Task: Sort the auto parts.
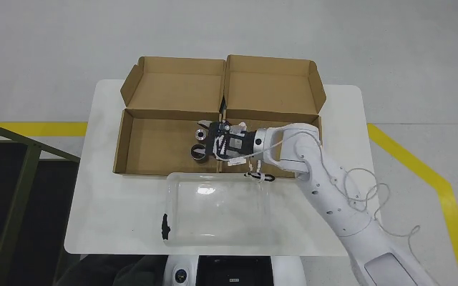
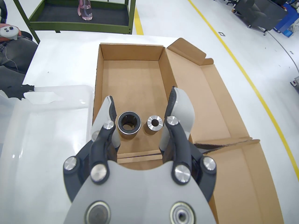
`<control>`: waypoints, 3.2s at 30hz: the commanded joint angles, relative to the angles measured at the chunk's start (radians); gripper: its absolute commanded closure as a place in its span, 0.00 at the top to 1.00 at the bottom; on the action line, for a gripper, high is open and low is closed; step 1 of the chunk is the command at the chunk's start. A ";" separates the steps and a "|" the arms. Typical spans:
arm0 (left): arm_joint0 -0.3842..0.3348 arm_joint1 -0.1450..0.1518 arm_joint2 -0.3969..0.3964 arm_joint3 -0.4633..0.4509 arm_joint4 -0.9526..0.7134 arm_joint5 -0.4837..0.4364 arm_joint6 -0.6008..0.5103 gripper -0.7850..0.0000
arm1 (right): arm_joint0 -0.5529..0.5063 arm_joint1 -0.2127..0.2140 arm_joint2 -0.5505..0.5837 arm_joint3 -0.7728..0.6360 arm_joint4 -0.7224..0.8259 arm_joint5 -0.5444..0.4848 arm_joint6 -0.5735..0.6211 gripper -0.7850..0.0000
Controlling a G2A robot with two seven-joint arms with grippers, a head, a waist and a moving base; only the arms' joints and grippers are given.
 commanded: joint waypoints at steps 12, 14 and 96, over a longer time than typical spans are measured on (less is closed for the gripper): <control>0.000 0.000 0.000 0.000 0.000 0.000 0.000 1.00 | -0.298 0.067 0.243 -0.195 -0.020 -0.019 -0.094 0.59; 0.000 0.000 0.000 0.000 0.000 0.000 0.000 1.00 | -0.345 0.076 0.282 -0.211 -0.033 -0.024 -0.121 0.60; 0.000 0.000 0.000 0.000 0.000 0.000 0.000 1.00 | -0.969 0.151 0.760 -0.270 -0.228 0.253 -0.818 1.00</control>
